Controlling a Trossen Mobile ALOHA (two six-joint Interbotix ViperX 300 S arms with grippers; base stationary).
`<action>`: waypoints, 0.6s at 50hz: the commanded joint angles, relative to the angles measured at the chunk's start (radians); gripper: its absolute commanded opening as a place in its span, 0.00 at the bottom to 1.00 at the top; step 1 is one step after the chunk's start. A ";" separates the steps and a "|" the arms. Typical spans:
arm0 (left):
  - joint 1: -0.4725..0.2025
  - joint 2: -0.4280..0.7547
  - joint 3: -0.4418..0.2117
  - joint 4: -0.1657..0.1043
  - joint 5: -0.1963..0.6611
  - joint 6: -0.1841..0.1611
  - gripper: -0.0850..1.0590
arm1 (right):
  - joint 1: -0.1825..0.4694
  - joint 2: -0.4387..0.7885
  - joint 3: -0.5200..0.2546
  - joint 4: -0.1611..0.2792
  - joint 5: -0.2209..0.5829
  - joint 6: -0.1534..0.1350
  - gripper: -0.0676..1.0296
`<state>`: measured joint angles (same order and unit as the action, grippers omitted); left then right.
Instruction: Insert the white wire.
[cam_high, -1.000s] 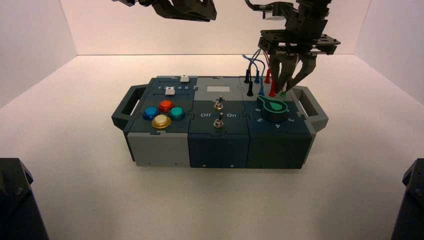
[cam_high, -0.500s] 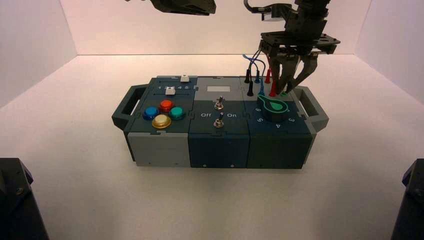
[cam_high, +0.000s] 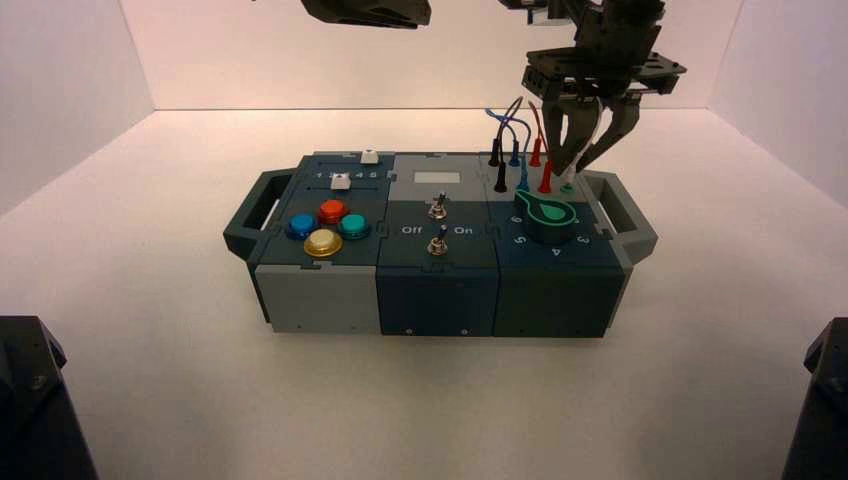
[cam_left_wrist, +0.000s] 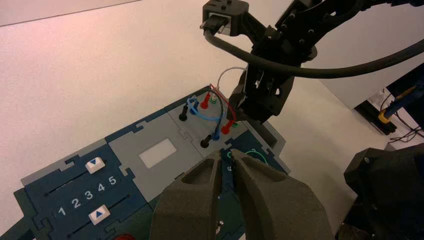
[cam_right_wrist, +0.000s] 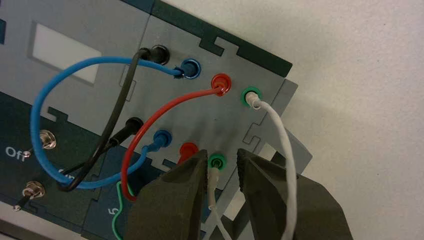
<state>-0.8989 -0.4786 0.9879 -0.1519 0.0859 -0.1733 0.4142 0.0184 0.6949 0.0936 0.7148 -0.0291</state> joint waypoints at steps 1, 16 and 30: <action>0.003 -0.009 -0.028 0.002 0.000 0.002 0.18 | -0.003 -0.029 -0.014 0.003 -0.003 0.008 0.37; 0.005 -0.012 -0.028 0.002 0.008 0.002 0.18 | -0.002 -0.031 -0.006 0.005 0.005 0.009 0.37; 0.005 -0.017 -0.026 0.002 0.011 0.000 0.18 | -0.002 -0.038 0.003 0.006 0.023 0.009 0.36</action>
<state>-0.8974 -0.4817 0.9863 -0.1519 0.0997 -0.1733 0.4142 0.0138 0.7087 0.0966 0.7348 -0.0261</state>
